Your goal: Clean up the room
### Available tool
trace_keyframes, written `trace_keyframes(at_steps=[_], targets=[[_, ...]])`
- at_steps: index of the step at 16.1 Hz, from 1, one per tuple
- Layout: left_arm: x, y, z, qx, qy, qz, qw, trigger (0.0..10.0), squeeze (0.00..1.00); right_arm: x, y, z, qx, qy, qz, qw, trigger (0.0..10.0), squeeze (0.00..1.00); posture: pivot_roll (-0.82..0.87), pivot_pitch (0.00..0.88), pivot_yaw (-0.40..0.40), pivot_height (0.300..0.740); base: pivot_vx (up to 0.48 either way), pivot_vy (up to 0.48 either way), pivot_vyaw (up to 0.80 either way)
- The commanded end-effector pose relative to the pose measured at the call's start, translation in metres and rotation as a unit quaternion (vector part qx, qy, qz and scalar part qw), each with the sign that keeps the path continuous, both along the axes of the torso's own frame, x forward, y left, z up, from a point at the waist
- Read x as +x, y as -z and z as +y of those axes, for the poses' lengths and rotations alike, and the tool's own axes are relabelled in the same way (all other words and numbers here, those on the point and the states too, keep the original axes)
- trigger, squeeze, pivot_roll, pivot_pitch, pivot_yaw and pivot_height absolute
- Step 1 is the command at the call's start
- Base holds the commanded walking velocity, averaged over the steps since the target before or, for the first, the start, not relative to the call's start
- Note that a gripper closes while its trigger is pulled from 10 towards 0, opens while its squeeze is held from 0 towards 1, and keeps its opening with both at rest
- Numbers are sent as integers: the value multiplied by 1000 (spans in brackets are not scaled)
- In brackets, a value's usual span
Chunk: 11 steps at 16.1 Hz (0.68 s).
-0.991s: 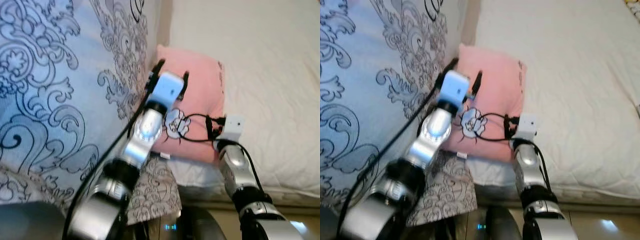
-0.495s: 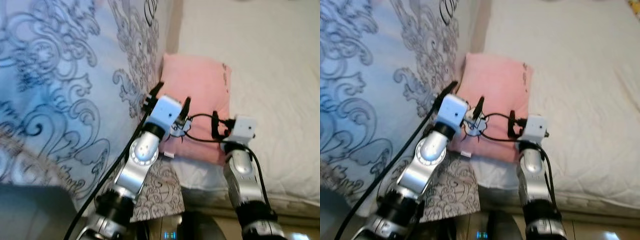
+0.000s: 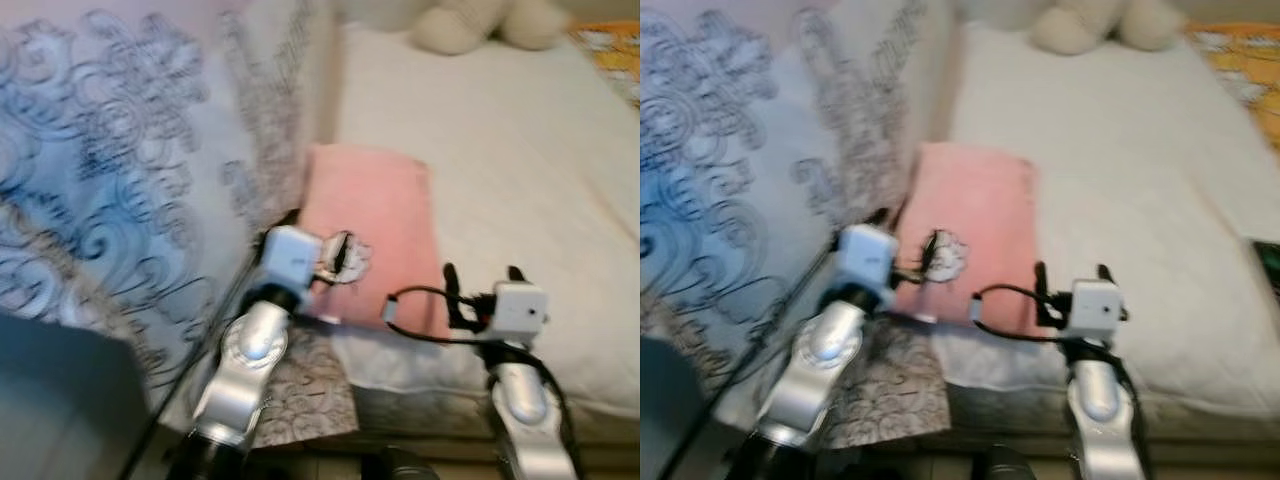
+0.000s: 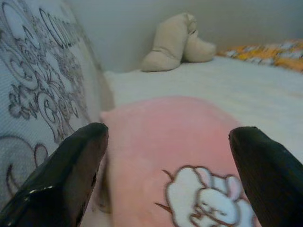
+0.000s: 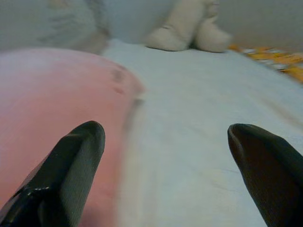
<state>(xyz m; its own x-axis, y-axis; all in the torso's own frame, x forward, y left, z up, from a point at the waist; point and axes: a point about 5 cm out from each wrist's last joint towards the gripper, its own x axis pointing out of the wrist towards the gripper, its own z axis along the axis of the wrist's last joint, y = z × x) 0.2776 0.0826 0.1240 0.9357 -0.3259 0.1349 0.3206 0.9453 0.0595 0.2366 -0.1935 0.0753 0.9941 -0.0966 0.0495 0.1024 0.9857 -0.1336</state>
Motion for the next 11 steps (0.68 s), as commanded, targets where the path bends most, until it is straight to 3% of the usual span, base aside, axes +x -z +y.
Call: trace_keyframes(at_steps=[1,2,3,6,8,11], targets=[[-2,16,27,-42,-48,45,997,10000,0,1,-3,-4,-13,5,3,1000,10000,0,-102,0,41,740,311,-364,0],[1,19,30,-43,-68,50,995,10000,0,4,-6,-3,-16,1,-5,1000,10000,0,-107,0,43,740,281,-386,0],[5,27,37,-76,-103,72,989,10000,0,8,-11,1,-11,-2,-20,1000,10000,0,-111,0,44,740,266,-398,0],[-1,37,38,-63,-97,75,990,10000,0,12,-12,9,-2,-23,-15,1000,10000,0,-131,0,29,740,244,-409,0],[3,38,39,-83,-113,84,987,10000,0,18,-12,11,5,-33,-10,999,10000,0,-133,0,29,740,240,-412,0],[5,33,44,-70,-102,64,990,10000,0,21,-8,18,21,-65,-1,998,10000,0,-133,0,28,740,241,-411,0]])
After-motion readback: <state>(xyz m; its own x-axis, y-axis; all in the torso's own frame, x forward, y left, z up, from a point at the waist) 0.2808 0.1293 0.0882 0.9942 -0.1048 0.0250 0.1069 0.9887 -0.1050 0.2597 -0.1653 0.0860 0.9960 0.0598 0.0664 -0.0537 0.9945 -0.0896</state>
